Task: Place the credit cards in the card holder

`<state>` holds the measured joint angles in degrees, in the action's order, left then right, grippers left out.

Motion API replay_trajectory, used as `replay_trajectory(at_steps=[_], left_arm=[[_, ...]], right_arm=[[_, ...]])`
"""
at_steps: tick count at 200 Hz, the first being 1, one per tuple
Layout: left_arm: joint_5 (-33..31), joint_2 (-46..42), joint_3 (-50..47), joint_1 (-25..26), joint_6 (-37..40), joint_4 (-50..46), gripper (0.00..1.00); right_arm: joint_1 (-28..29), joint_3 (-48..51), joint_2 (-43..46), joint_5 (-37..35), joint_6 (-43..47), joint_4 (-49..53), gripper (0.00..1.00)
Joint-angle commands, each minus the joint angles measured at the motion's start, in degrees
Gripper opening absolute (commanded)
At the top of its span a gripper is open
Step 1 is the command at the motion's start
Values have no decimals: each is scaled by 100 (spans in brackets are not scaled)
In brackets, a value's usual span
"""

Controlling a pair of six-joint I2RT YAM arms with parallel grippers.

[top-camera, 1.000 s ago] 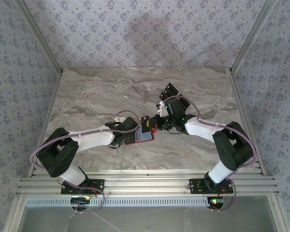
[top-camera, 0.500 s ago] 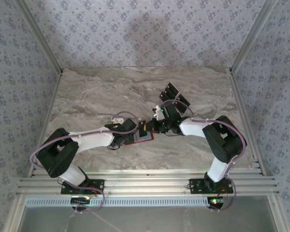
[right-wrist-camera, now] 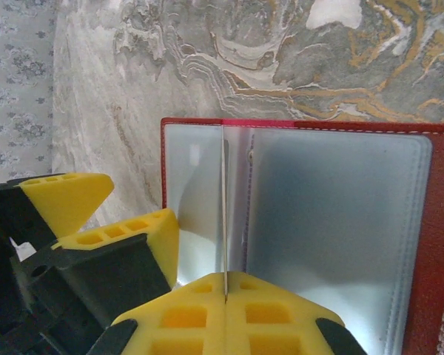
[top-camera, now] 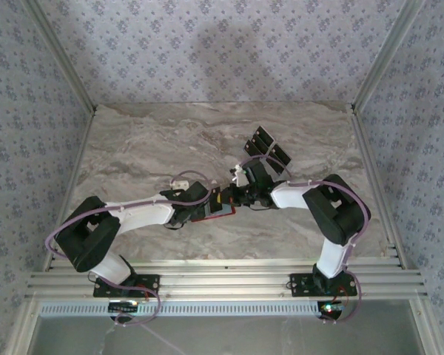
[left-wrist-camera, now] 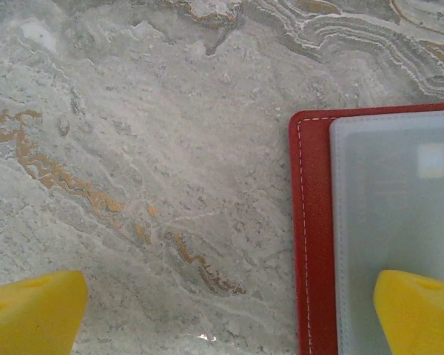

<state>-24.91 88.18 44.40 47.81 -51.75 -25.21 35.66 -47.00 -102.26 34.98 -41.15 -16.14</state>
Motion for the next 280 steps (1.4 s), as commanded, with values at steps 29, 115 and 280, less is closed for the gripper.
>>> replay_trajectory(at_steps=[29, 115, 280], left_arm=[[-71, -32, -178, 39, -2, -210, 100], [-59, -32, -165, 35, 6, -211, 100], [-69, -64, -160, 35, -1, -242, 100]], right_arm=[[2, 71, -179, 83, 26, -185, 0], [-33, 242, -281, 247, 10, -358, 0], [-70, 147, -743, 555, -91, -548, 0]])
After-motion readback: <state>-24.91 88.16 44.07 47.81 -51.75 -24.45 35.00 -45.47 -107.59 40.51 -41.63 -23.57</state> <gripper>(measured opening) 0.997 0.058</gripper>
